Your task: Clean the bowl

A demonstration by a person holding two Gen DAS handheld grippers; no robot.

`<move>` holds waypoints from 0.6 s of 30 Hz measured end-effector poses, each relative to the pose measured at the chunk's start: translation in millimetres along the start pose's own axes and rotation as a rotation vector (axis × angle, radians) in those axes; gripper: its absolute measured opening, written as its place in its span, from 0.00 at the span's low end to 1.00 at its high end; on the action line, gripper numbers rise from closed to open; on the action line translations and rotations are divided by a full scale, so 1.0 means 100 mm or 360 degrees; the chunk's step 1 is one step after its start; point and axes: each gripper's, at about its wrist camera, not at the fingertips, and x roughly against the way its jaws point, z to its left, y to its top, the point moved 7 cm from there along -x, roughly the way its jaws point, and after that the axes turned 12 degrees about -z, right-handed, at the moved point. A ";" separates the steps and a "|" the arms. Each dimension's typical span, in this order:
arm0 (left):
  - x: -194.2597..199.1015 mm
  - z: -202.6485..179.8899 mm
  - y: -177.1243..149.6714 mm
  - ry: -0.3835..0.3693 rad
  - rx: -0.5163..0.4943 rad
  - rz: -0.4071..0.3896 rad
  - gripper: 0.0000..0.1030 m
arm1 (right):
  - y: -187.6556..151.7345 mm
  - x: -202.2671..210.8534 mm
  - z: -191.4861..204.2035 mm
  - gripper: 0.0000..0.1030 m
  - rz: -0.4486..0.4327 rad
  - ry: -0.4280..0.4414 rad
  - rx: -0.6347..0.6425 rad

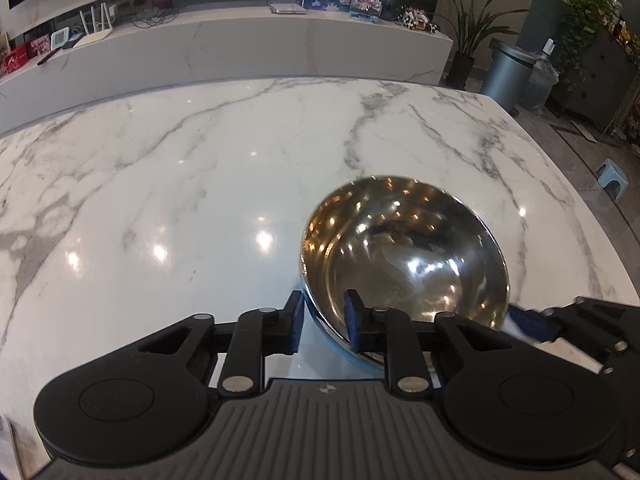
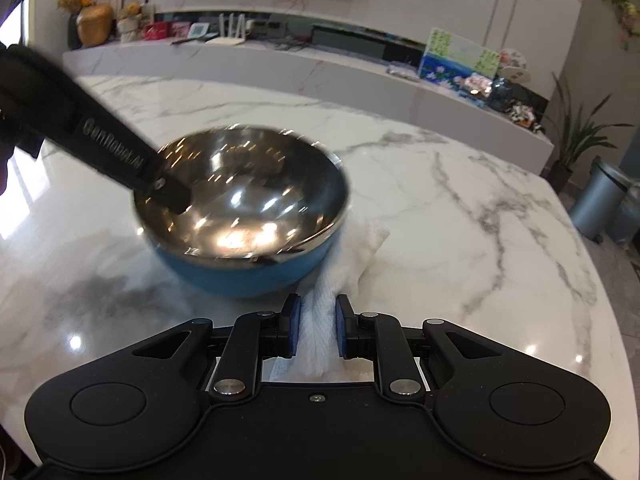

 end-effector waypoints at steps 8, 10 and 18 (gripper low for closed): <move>-0.06 0.02 0.06 0.0051 -0.0021 -0.0044 0.15 | 0.16 0.13 -0.14 0.16 -0.0119 -0.0045 -0.0051; -0.07 0.00 0.06 0.0044 -0.0031 -0.0047 0.15 | 0.19 0.16 -0.15 0.16 -0.0144 -0.0045 -0.0059; -0.07 0.01 0.05 0.0051 -0.0029 -0.0048 0.15 | 0.16 0.12 -0.07 0.16 -0.0107 0.0015 -0.0027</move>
